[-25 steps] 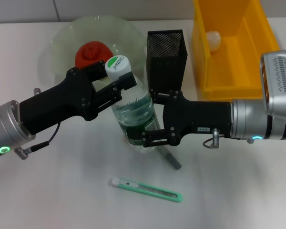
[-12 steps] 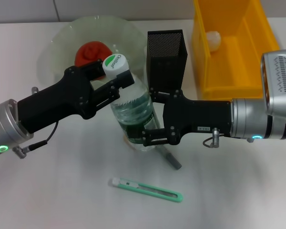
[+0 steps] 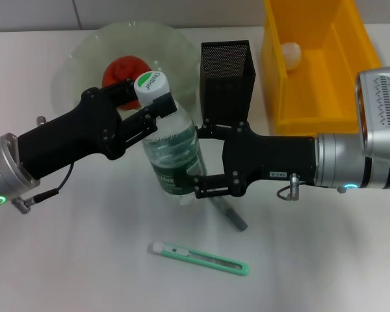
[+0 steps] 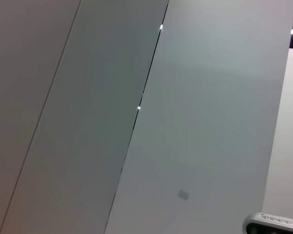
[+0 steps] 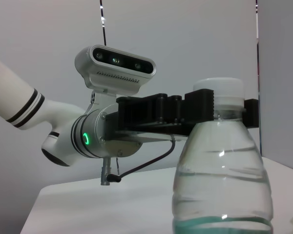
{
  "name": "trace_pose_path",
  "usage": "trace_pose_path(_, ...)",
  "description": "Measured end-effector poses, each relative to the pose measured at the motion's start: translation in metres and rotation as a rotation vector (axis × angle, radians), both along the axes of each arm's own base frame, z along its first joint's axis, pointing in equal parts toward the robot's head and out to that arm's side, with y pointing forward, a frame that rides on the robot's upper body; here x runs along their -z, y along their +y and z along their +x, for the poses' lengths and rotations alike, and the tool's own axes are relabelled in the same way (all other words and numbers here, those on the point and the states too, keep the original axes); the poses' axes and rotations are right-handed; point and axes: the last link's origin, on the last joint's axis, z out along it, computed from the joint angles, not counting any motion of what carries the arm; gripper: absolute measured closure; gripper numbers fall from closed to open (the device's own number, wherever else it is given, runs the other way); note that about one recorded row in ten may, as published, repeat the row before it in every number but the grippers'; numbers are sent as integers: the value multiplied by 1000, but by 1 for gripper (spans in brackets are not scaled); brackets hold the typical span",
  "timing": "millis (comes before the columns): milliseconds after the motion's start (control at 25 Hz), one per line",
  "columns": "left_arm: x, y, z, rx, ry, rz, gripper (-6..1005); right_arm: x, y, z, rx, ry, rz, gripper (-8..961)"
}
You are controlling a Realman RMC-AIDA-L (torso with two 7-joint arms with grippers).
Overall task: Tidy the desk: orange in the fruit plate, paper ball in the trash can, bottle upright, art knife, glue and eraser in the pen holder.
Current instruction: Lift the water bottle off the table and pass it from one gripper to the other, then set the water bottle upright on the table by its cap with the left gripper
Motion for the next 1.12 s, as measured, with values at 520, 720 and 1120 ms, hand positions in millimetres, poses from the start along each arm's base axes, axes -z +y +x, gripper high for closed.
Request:
trace_pose_path(520,-8,0,-6,-6,22,32,543,-2,1,4,10,-5,17,125)
trace_pose_path(720,-14,1,-12,-19,36,61,542,-4,-1,9,19,-8,24,125)
trace_pose_path(1120,-24,3,-27,-71,74,150,539,-7,-8,23,53,-16,42,124)
